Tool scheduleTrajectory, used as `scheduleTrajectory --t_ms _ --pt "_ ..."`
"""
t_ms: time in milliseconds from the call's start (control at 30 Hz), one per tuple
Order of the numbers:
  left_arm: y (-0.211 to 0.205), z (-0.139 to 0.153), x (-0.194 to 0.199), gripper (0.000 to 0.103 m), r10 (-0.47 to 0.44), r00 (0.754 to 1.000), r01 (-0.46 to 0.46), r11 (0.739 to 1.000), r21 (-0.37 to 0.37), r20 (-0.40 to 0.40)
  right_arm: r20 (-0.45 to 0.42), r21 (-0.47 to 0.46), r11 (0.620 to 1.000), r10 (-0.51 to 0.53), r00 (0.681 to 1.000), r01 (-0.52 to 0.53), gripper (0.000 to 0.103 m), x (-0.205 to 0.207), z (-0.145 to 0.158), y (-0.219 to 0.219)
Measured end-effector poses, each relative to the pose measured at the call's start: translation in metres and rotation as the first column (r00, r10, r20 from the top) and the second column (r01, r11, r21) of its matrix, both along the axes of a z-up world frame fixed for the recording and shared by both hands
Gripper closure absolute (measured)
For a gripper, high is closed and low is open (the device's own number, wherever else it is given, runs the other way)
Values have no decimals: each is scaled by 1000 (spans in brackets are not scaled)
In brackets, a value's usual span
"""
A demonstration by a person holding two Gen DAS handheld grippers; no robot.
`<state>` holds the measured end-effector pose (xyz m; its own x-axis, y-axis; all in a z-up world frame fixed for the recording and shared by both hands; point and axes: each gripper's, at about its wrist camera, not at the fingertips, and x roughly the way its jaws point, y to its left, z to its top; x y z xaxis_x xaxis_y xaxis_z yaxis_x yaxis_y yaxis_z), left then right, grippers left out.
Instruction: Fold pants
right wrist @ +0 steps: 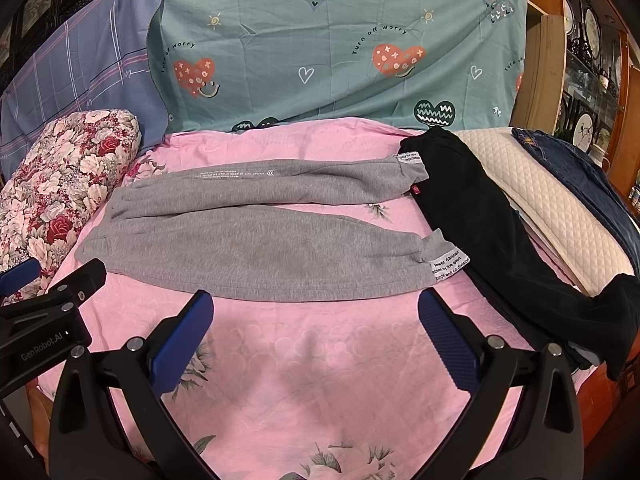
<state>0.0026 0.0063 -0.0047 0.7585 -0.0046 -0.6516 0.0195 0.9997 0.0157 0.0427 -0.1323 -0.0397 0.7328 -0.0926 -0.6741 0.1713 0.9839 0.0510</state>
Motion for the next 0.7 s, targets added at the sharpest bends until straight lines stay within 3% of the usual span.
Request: scheduleTrajectory --t_ms 700 --pt "3 -1 0 2 2 1000 -2 1000 -3 -1 2 0 1000 -2 1000 2 1 -1 -2 3"
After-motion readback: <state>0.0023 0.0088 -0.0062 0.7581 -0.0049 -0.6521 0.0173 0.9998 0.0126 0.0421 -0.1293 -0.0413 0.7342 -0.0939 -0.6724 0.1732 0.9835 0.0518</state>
